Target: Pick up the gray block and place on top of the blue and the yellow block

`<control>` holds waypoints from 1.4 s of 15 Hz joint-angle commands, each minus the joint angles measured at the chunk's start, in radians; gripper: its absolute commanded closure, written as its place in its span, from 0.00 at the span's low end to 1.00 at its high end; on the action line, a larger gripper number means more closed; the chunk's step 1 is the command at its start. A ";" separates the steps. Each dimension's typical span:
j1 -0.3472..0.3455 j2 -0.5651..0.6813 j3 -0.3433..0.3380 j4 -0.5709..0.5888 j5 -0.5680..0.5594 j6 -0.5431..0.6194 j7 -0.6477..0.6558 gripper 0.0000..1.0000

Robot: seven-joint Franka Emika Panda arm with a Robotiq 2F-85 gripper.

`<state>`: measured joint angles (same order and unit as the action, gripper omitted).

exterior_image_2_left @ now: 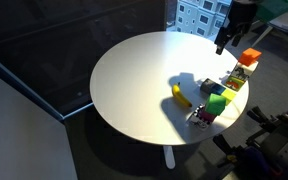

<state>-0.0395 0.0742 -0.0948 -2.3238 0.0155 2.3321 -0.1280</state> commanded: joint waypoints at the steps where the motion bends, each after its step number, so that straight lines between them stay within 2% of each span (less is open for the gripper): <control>1: -0.018 0.085 0.010 0.062 0.002 0.049 -0.020 0.00; 9: -0.037 0.222 0.014 0.123 -0.003 0.128 -0.012 0.00; 10: -0.031 0.197 0.014 0.090 -0.006 0.128 0.004 0.00; 17: -0.031 0.209 0.016 0.093 -0.007 0.129 0.005 0.00; 21: -0.035 0.207 0.014 0.056 -0.021 0.178 -0.017 0.00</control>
<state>-0.0571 0.2841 -0.0916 -2.2402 0.0121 2.4681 -0.1283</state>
